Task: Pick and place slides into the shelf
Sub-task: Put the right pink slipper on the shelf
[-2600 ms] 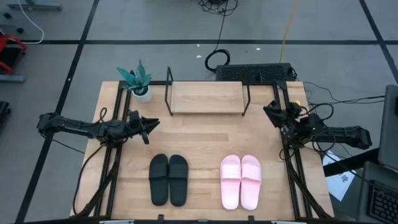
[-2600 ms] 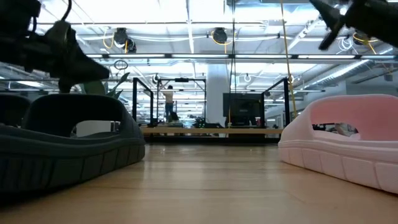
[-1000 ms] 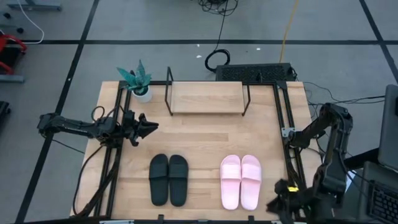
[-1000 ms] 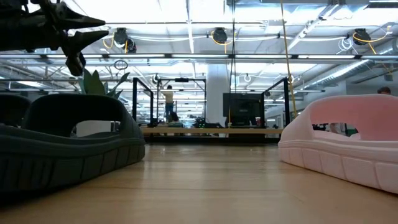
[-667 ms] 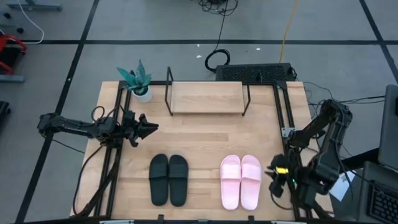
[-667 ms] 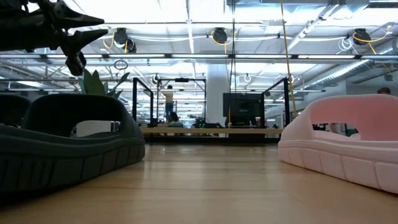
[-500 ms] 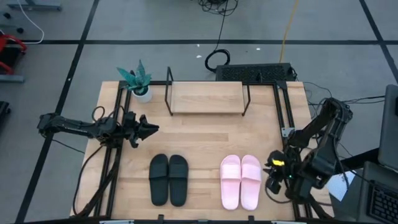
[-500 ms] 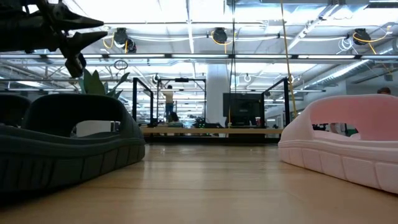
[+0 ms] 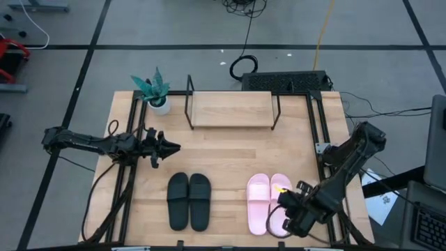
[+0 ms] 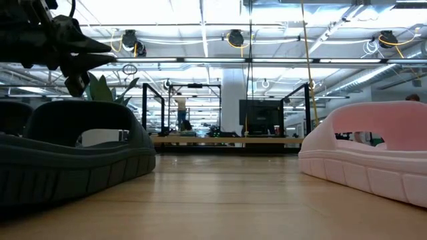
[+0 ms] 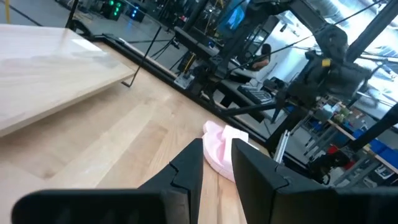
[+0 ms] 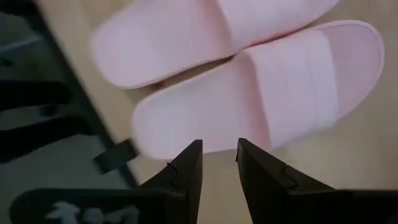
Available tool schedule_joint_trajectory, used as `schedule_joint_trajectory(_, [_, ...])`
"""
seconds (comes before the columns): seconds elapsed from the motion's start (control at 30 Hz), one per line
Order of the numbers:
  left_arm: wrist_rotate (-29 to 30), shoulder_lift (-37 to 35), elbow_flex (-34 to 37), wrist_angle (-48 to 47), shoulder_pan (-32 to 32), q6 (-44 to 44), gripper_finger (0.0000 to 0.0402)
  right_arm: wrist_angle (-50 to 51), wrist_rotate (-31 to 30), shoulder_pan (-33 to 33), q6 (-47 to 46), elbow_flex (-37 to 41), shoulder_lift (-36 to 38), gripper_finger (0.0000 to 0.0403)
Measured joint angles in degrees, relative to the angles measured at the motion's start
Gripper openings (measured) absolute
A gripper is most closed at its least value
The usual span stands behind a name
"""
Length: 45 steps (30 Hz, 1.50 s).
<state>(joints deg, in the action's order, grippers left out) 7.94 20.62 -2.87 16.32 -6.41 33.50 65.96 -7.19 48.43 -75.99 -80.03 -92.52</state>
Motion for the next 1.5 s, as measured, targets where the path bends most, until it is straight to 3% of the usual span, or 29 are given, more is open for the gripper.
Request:
schedule_joint_trajectory(0.37, [0.0,0.0,0.0,0.0,0.0,-0.2,0.0088,-1.4,2.9,0.2,-4.3,0.0,-5.8,0.0092])
schedule_joint_trajectory(0.63, [0.0,0.0,0.0,-0.4,0.0,-0.3,0.0088,-1.9,2.8,0.3,-5.4,0.0,-5.2,0.0054])
schedule_joint_trajectory(1.13, [0.0,0.0,0.0,-1.5,0.0,-0.3,0.0088,-18.1,4.3,-0.4,-11.0,0.0,-2.8,0.0027])
schedule_joint_trajectory(1.33, [-0.5,0.0,0.0,-1.5,0.0,0.1,0.0088,-27.9,-2.1,0.2,-8.5,-0.9,-2.9,0.0009])
schedule_joint_trajectory(1.5, [-2.4,0.0,0.0,-1.6,0.0,0.2,0.0088,-27.9,-13.7,3.8,-7.5,-9.2,-4.5,0.0001])
